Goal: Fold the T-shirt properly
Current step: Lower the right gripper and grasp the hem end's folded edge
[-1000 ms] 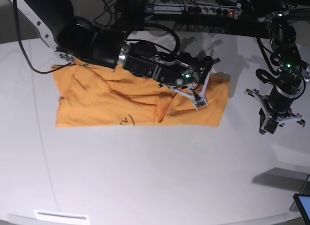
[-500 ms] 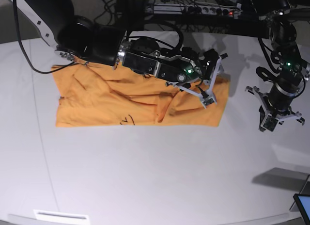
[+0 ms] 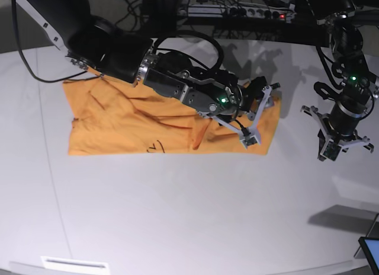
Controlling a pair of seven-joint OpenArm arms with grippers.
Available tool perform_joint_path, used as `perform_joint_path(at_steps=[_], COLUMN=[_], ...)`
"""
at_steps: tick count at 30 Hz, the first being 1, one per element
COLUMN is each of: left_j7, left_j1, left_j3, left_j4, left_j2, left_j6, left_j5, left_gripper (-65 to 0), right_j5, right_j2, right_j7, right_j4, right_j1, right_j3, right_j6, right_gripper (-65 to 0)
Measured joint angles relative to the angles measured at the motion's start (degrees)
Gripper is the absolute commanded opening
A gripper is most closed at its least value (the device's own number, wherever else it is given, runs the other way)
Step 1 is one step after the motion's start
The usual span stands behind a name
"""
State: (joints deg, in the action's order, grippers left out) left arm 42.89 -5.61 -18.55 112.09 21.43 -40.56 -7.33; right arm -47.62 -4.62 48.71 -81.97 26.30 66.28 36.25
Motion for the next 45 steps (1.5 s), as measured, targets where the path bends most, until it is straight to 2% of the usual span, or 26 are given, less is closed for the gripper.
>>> perform_joint_path(at_steps=[5,8,10,17,22,25,29,45], left_j7=[0.0,0.0,0.0,0.0,-0.2,-0.2,-0.2,-0.2], left_j1=[0.0,0.0,0.0,0.3,0.3,0.2,0.1,0.4], left_j3=[0.0,-0.1,0.0,-0.1,-0.1,-0.1,-0.1,-0.2], left_j4=[0.0,0.0,0.0,-1.9,-1.9,-1.9,-1.9,-1.9], left_j2=[0.0,0.0,0.2,0.9,0.9,0.8,0.8,0.8], left_j6=[0.0,0.0,0.0,0.0,0.0,0.0,0.0,0.0], left_j5=[0.0,0.0,0.0,0.1,0.1,0.2,0.2,0.2], left_gripper=[-65.0,-65.0,-65.0,-65.0,-65.0,-65.0,-65.0,-65.0], right_j5=[0.0,0.0,0.0,0.1,0.0,-0.3,0.9,0.0], right_j2=[0.0,0.5,1.2,2.7,1.7,0.6,1.6,1.0], right_j7=[-0.2,2.9,4.8,3.5,3.5,3.1,2.7,3.2], right_j4=[0.0,0.0,0.0,0.0,0.0,-0.2,-0.2,-0.2], right_j1=[0.0,-0.9,-2.1,-3.6,-3.6,-4.2,-5.4,-7.9], right_j3=[-0.1,-0.3,-0.3,-0.3,-1.0,-6.3,-10.0,-10.3], right_j6=[0.7,3.4,4.0,3.9,3.9,3.7,0.0,-0.2], right_gripper=[-27.7,-27.7,-27.7,-27.7,-27.7,-27.7,-27.7,-27.7])
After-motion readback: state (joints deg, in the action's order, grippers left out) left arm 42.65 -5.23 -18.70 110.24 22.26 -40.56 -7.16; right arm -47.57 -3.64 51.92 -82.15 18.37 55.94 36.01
